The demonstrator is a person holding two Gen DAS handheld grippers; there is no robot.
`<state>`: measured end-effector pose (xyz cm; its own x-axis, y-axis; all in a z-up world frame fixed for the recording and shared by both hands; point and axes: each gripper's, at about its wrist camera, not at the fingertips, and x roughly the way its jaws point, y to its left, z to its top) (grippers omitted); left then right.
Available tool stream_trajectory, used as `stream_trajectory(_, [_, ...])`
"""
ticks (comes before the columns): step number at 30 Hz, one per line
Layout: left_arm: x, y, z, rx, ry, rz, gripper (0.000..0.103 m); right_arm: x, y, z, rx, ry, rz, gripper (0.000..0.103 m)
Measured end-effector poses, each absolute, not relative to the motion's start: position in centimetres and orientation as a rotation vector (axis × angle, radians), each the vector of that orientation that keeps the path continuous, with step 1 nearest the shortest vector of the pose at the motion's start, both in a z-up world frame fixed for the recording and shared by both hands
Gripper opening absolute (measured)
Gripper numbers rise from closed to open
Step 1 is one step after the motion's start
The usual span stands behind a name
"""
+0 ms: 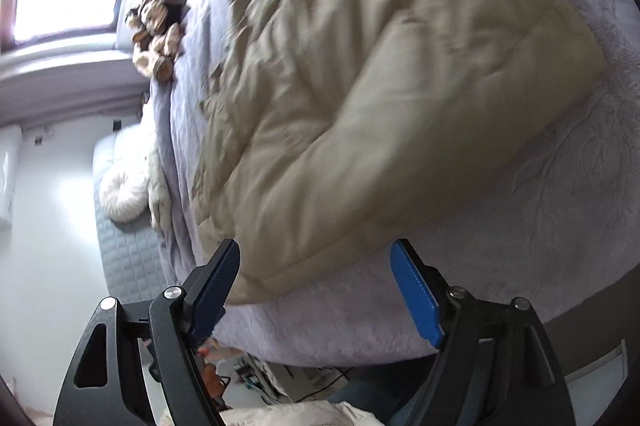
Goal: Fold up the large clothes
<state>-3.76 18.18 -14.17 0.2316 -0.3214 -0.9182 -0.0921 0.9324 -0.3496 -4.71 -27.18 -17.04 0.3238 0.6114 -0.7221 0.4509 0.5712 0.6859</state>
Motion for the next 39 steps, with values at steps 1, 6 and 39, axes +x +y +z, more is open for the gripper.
stream_trajectory(1, [-3.5,18.0,-14.0,-0.358,1.332,-0.162,0.098,-5.1,-27.3,-16.7,1.019,1.305,0.141,0.081])
stream_trajectory(6, [-2.3,18.0,-13.1,-0.335,1.297,-0.136,0.098,-3.9,-23.5,-14.1,0.873,1.335,0.196,0.081])
stream_trajectory(39, [1.0,19.4,-16.4,-0.304,1.345,-0.178,0.103,-3.1,-16.4,-12.8,0.443,1.460,0.061,0.103])
